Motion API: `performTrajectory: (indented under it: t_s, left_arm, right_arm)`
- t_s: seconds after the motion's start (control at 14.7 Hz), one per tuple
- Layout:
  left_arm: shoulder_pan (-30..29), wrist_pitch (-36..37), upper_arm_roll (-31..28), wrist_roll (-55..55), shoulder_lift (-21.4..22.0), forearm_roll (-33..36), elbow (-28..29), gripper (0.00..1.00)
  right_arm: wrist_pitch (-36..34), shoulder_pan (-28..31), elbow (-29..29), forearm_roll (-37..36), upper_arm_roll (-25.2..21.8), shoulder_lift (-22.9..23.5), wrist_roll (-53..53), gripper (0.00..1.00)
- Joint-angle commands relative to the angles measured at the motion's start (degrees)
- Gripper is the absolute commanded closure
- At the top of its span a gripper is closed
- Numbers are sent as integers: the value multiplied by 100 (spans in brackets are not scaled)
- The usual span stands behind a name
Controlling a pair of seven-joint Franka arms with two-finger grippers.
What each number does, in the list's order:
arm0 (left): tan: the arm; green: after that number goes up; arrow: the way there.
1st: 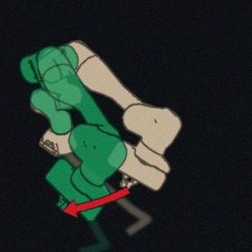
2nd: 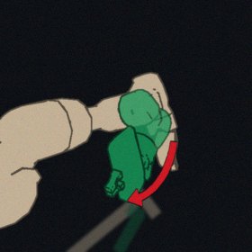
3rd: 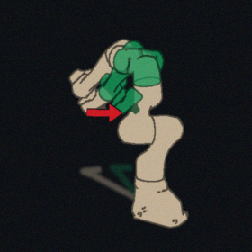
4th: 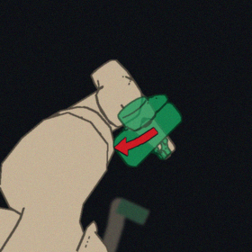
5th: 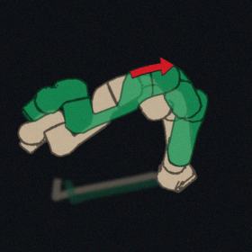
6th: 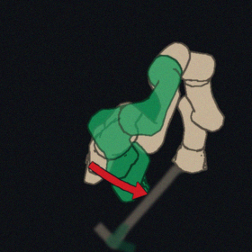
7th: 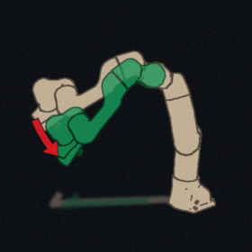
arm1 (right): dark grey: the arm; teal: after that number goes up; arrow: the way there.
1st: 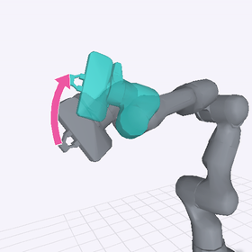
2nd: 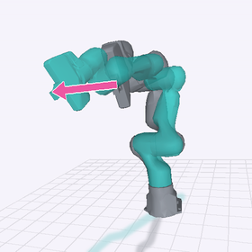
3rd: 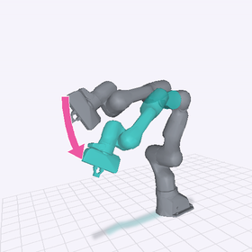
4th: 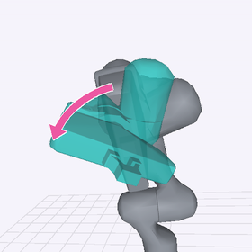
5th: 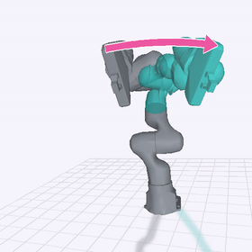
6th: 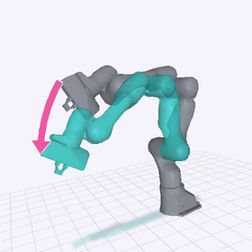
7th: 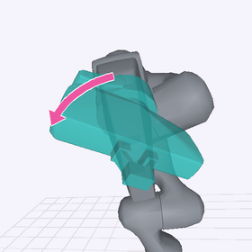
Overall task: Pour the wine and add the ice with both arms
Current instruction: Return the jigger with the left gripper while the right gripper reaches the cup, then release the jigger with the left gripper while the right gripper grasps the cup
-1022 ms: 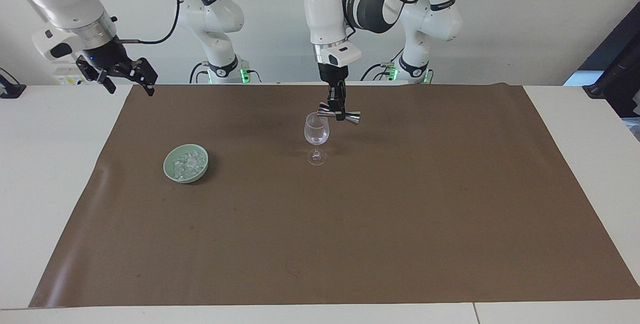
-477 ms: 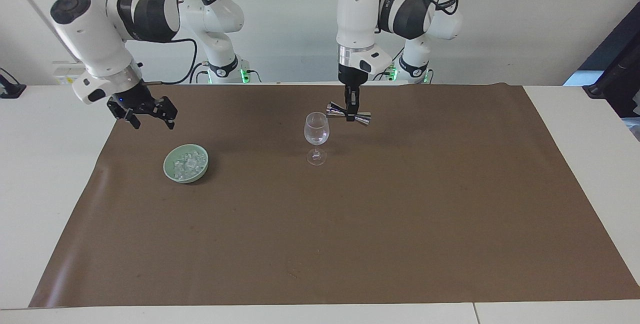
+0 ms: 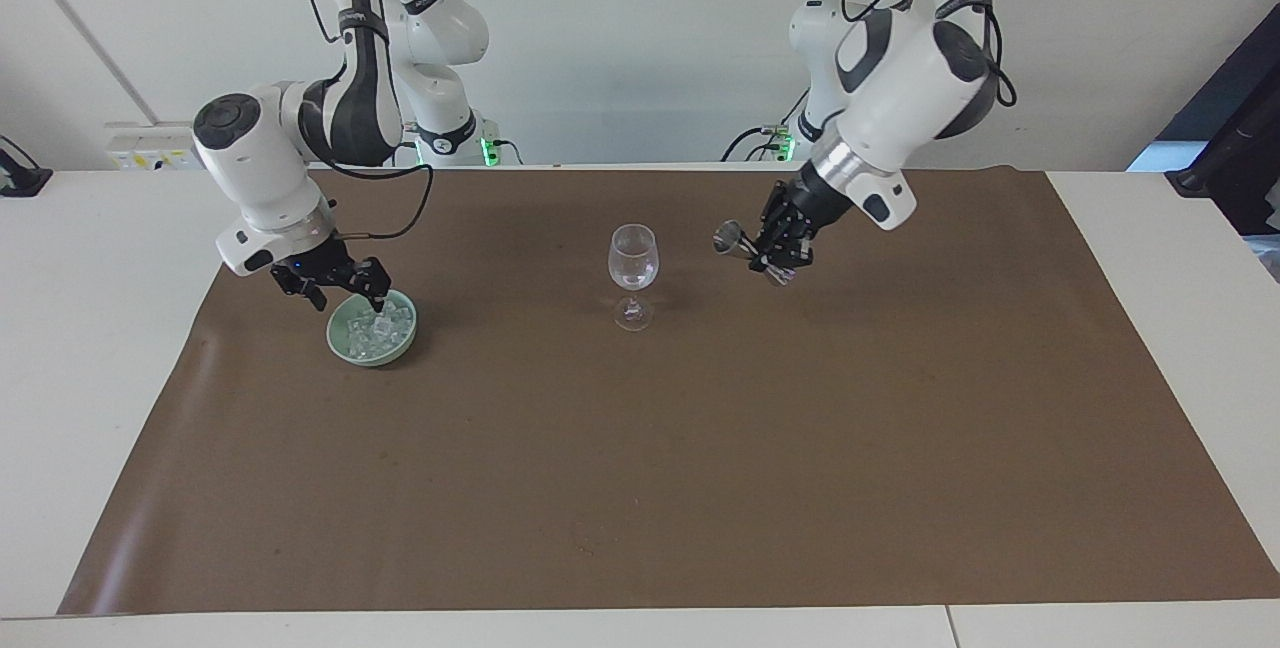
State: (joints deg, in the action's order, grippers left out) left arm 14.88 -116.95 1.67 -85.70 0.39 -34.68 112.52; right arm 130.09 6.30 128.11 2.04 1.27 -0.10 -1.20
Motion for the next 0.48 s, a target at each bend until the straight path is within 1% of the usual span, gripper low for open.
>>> performTrajectory:
  t_s: [0.0, 0.07, 0.14, 0.2, 0.34, 0.41]
  left_arm:
    - [-958, 93, 80, 1613, 286, -1126, 787, 100]
    - [-1256, 181, 88, 1844, 216, -1311, 815, 100]
    - [-1512, 251, 80, 1959, 94, -1496, 815, 100]
    - [-1732, 304, 80, 2108, -29, -1707, 806, 100]
    - [-2224, 575, 80, 2608, -293, -2032, 797, 100]
    - [-2444, 751, 80, 2907, -407, -2156, 797, 100]
  right_arm:
    - [262, -40, 144, 77, 5, 28, 112, 23]
    - [263, -49, 153, 77, 5, 28, 129, 29]
    - [280, -137, 153, 77, 5, 28, 199, 32]
    - [367, -190, 179, 77, 5, 28, 287, 33]
    - [692, -216, 206, 77, 5, 264, 314, 33]
    - [667, -208, 206, 77, 5, 274, 305, 33]
